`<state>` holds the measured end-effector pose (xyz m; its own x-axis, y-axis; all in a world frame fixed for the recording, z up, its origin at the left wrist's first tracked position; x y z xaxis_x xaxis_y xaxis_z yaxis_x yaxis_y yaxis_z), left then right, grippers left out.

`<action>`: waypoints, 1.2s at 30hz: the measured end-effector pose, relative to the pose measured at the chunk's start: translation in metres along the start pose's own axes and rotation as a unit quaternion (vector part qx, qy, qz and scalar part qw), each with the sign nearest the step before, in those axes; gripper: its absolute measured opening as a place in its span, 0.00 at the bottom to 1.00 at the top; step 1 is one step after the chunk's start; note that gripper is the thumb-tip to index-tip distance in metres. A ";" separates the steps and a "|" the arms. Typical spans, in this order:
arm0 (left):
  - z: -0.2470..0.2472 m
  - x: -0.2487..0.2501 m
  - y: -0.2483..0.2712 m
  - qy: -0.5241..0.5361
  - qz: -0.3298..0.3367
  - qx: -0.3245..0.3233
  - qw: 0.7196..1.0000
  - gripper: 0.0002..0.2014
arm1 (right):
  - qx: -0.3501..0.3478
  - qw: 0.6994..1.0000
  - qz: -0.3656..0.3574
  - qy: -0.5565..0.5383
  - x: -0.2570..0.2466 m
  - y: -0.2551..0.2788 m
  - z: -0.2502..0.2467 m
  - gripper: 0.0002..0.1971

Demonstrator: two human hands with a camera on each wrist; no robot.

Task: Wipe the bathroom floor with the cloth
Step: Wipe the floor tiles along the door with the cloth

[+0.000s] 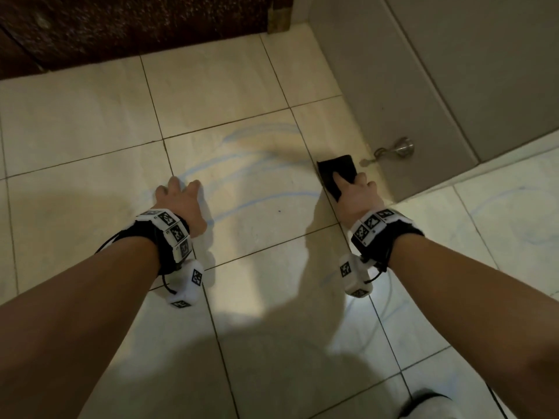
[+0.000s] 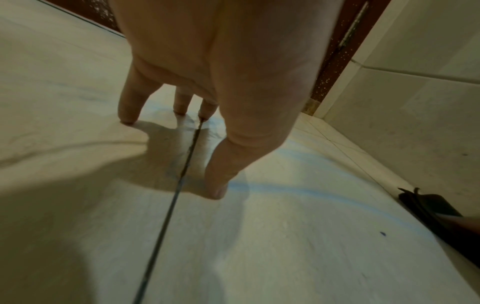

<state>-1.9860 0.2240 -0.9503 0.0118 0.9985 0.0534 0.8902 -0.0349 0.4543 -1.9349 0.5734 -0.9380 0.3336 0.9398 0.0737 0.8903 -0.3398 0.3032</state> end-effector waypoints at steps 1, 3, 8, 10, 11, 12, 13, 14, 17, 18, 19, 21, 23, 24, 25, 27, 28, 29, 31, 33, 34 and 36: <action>0.000 0.000 0.000 0.001 -0.002 0.001 1.000 0.46 | 0.005 1.000 -0.002 0.003 0.002 0.004 0.001 0.33; 0.002 -0.002 0.001 0.003 -0.004 -0.001 1.000 0.48 | 0.014 1.000 -0.014 0.023 0.004 0.009 0.000 0.33; 0.003 -0.004 0.000 0.002 0.006 0.004 1.000 0.48 | -0.008 1.000 0.004 -0.017 -0.001 0.016 0.003 0.35; 0.002 -0.002 0.000 -0.007 0.015 0.007 1.000 0.47 | -0.017 0.999 0.008 -0.036 -0.004 0.018 0.008 0.37; 0.000 -0.001 -0.001 -0.014 0.017 0.007 1.000 0.46 | -0.017 0.999 0.010 -0.043 -0.005 0.017 0.010 0.38; -0.001 0.001 -0.001 -0.021 0.016 0.008 1.000 0.45 | -0.014 0.999 0.012 -0.047 -0.007 0.015 0.011 0.39; -0.002 0.003 -0.001 -0.027 0.013 0.009 0.999 0.42 | -0.011 0.999 0.011 -0.049 -0.008 0.011 0.010 0.39; -0.003 0.005 -0.001 -0.031 0.008 0.009 0.999 0.40 | -0.008 0.999 0.007 -0.049 -0.011 0.006 0.009 0.39; -0.004 0.010 -0.002 -0.028 -0.007 0.006 1.000 0.39 | 0.005 0.999 -0.007 -0.046 -0.018 -0.013 0.000 0.38; -0.003 0.010 -0.003 -0.027 -0.011 0.005 1.000 0.40 | 0.007 0.999 -0.016 -0.037 -0.020 -0.022 -0.003 0.39; -0.003 0.010 -0.003 -0.029 -0.013 0.005 0.999 0.41 | 0.005 0.999 -0.023 -0.023 -0.022 -0.031 -0.008 0.41; -0.002 0.009 -0.003 -0.036 -0.011 0.012 0.999 0.41 | -0.013 1.000 -0.023 0.006 -0.026 -0.050 -0.016 0.44; -0.002 0.009 -0.004 -0.044 -0.007 0.024 0.999 0.40 | -0.029 0.999 -0.011 0.017 -0.031 -0.067 -0.023 0.44; -0.001 0.009 -0.004 -0.051 -0.006 0.026 0.998 0.40 | -0.027 0.999 -0.006 0.019 -0.034 -0.075 -0.027 0.42; -0.001 0.008 -0.005 -0.059 -0.007 0.027 0.998 0.40 | -0.021 1.000 -0.005 0.019 -0.037 -0.083 -0.030 0.39; 0.001 0.009 -0.006 -0.068 -0.010 0.024 0.997 0.41 | -0.005 1.000 -0.010 0.018 -0.040 -0.094 -0.032 0.35; 0.001 0.010 -0.007 -0.069 -0.011 0.022 0.997 0.41 | 0.006 1.000 -0.014 0.023 -0.040 -0.101 -0.032 0.33; 0.002 0.010 -0.008 -0.069 -0.012 0.019 0.997 0.41 | 0.016 0.999 -0.017 0.029 -0.040 -0.107 -0.033 0.33; 0.002 0.010 -0.008 -0.067 -0.014 0.014 0.998 0.40 | 0.025 0.999 -0.010 0.036 -0.042 -0.117 -0.035 0.34; 0.001 0.010 -0.009 -0.064 -0.014 0.006 0.998 0.40 | 0.016 0.999 0.017 0.033 -0.043 -0.123 -0.037 0.36; 0.001 0.011 -0.008 -0.063 -0.015 0.003 0.998 0.41 | 0.010 0.999 0.030 0.029 -0.044 -0.125 -0.038 0.37; -0.001 0.011 -0.007 -0.059 -0.021 0.004 0.998 0.40 | 0.006 0.999 0.046 0.022 -0.044 -0.126 -0.041 0.36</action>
<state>-1.9927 0.2356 -0.9520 0.0284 0.9970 -0.0714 0.8943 0.0066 0.4474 -2.0742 0.5757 -0.9405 0.4006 0.9050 0.1431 0.8601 -0.4253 0.2818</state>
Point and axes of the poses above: each hand's wrist, its own y-axis away from the middle knuckle, its own z-axis out of the palm, x = y × z, the point moved 6 cm from there along -y, towards the middle knuckle, and after that the axes turned 13 degrees about x, right-handed, at the moved point
